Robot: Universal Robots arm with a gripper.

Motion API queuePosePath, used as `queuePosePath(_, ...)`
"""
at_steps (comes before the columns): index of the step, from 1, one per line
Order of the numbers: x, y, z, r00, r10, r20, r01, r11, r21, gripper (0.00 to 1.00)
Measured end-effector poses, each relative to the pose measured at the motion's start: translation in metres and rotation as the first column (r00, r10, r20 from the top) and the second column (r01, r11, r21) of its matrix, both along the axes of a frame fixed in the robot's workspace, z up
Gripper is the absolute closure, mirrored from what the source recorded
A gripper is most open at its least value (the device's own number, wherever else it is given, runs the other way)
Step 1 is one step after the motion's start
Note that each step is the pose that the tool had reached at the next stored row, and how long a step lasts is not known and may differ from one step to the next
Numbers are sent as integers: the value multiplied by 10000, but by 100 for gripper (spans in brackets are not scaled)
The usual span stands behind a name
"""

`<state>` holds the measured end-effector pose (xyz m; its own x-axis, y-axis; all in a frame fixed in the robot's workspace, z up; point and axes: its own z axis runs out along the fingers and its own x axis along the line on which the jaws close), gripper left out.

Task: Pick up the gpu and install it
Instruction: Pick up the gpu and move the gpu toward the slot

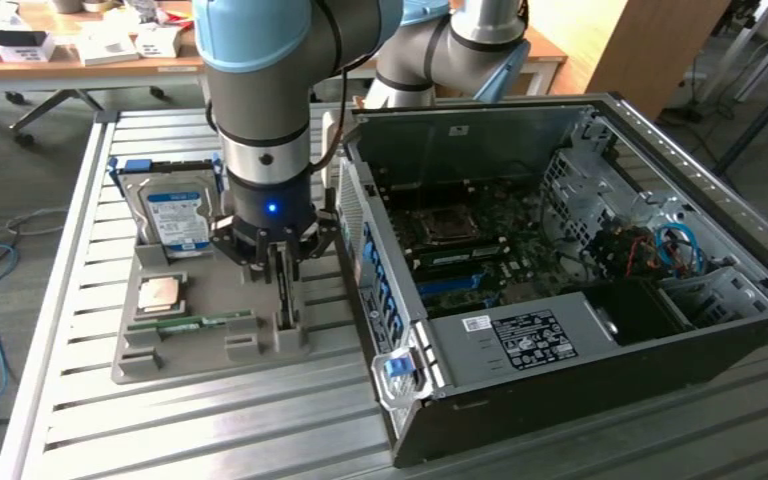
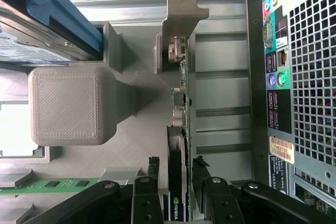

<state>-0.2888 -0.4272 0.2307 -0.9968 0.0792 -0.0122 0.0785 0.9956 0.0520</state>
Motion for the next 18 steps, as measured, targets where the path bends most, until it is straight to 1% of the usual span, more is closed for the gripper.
queuePosePath(2, 0, 0, 0, 10000, 0, 0, 0, 10000, 0, 61)
queuePosePath(3, 0, 0, 0, 10000, 0, 0, 0, 10000, 0, 63)
queuePosePath(4, 0, 0, 0, 10000, 0, 0, 0, 10000, 0, 69)
queuePosePath(5, 0, 0, 0, 10000, 0, -1, 0, 10000, 0, 69)
queuePosePath(6, 0, 0, 0, 10000, 0, -1, 0, 10000, 0, 74)
queuePosePath(18, 0, 0, 0, 10000, 54, 0, -54, 10000, -1, 74)
